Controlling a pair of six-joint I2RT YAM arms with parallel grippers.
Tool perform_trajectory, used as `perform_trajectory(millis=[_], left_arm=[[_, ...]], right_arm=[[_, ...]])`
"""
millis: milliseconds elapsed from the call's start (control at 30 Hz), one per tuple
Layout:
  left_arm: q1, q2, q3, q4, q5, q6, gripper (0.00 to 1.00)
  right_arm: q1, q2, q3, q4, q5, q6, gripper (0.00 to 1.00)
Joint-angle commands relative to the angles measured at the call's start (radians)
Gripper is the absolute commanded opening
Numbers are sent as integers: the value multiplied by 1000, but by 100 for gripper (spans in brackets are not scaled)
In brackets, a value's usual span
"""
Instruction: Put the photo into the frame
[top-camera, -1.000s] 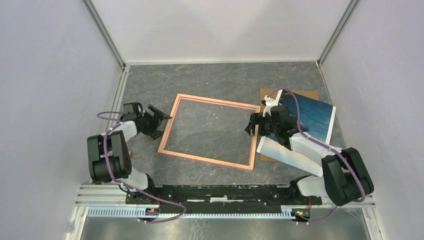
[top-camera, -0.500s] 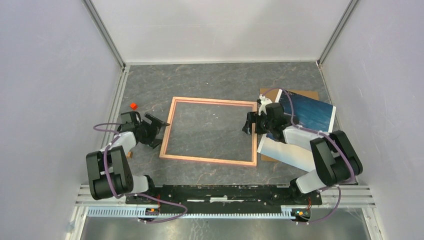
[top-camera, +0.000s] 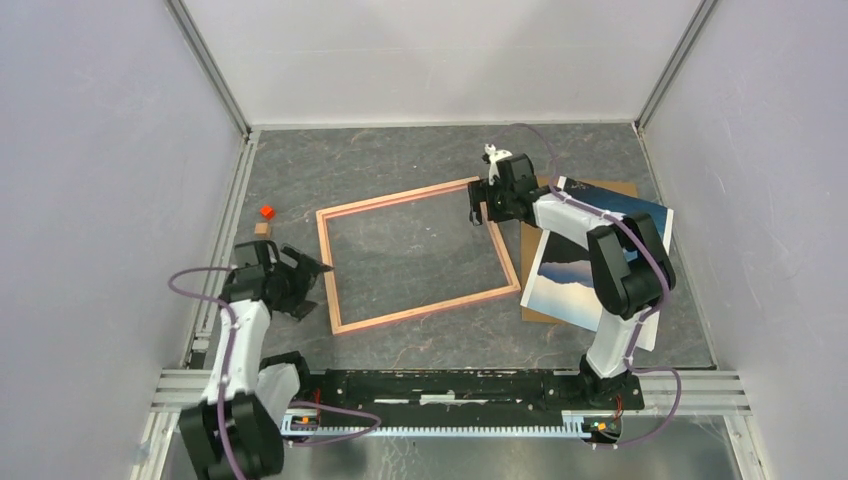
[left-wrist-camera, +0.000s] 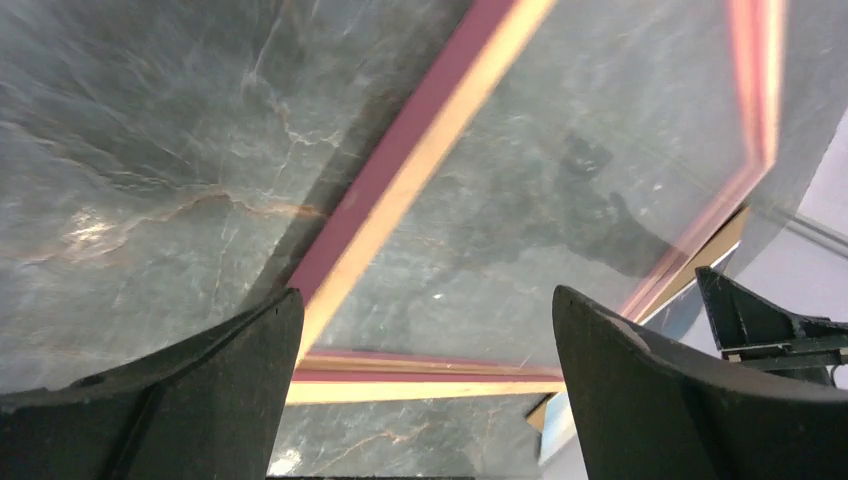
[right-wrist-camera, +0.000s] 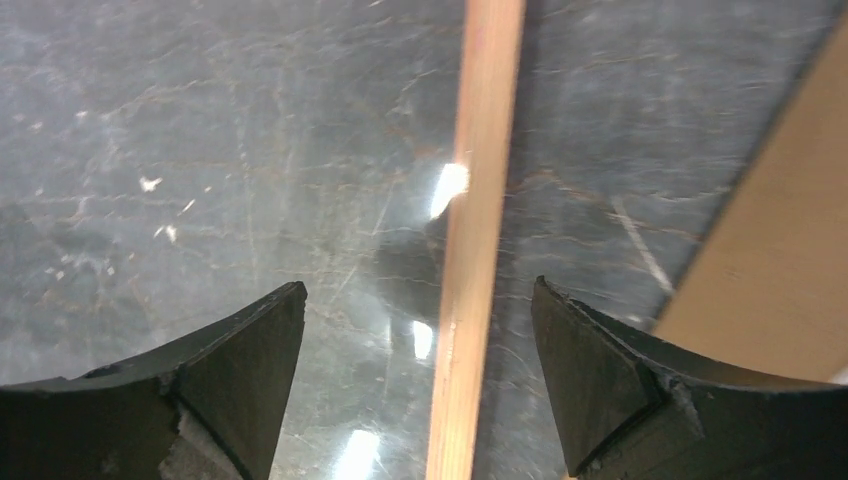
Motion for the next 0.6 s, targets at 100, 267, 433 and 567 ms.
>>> perform_trajectory(millis=[100, 267, 433, 567], left_arm=[[-9, -146, 374, -274, -391, 200, 100], [-47, -55, 526, -228, -301, 342, 97], [-78, 54, 734, -309, -318, 418, 96], [-87, 12, 784, -312, -341, 433, 96]], right_arm=[[149, -103, 152, -360, 451, 27, 94], [391, -176, 90, -336, 466, 353, 96], [626, -106, 166, -270, 427, 606, 95], [760, 10, 274, -208, 465, 677, 91]])
